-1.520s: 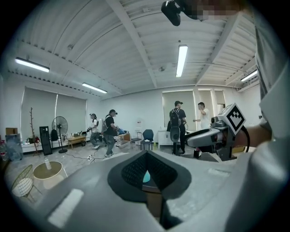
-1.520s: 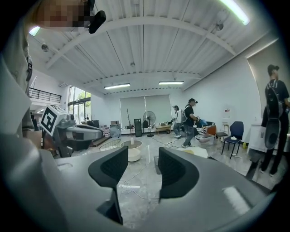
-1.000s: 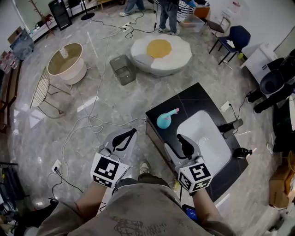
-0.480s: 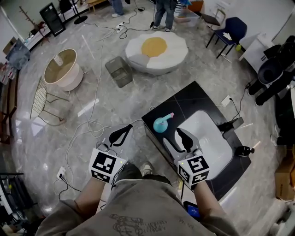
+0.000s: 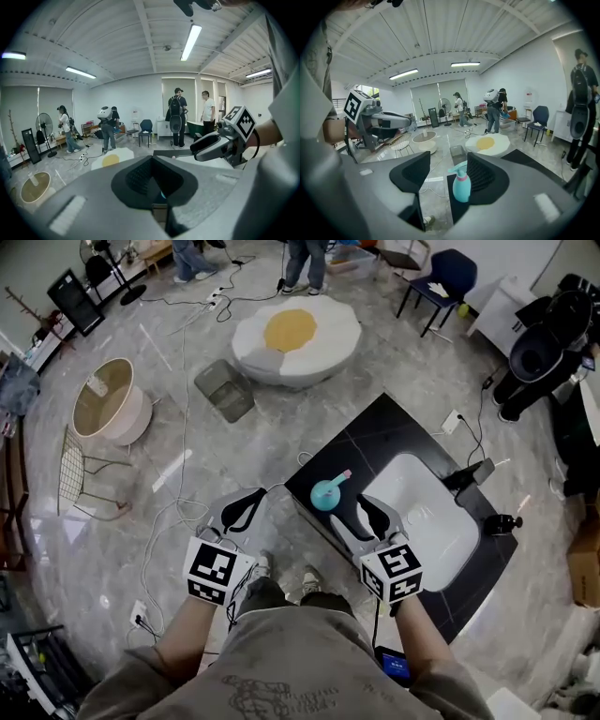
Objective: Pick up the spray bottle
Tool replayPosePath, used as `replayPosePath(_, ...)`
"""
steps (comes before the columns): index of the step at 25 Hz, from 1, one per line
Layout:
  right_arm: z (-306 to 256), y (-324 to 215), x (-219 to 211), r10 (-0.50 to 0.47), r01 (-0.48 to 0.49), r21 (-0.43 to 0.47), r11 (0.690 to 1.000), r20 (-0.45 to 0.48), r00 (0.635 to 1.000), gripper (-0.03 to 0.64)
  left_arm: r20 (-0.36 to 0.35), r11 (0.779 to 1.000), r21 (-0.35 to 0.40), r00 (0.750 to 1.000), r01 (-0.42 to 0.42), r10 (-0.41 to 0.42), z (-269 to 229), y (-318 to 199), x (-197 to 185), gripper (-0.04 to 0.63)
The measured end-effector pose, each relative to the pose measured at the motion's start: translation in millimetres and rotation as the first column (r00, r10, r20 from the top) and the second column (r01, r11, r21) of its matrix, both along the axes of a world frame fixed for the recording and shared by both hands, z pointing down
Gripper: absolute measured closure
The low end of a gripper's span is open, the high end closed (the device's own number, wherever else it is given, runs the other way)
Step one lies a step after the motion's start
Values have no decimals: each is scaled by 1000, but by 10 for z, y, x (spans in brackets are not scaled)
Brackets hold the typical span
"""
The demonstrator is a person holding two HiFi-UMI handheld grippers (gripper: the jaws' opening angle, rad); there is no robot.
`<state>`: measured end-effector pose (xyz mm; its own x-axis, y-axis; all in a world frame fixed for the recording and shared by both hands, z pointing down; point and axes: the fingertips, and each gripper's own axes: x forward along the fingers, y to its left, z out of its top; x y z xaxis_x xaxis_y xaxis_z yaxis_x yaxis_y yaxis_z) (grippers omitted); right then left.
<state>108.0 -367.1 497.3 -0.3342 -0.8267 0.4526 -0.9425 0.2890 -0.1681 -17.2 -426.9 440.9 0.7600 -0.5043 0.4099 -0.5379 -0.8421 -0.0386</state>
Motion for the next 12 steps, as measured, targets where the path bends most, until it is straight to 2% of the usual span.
replayPosePath(9,347,-187,-151,118,-119,-63,991,-12,993,330,29,990,-26,990,-137,137,210,-280,-27,595)
replayPosePath(12,500,-204,-195,182,-182,-81,980,-13,983,298,41,983,-39,983,-180,181,310,-295,-46,595)
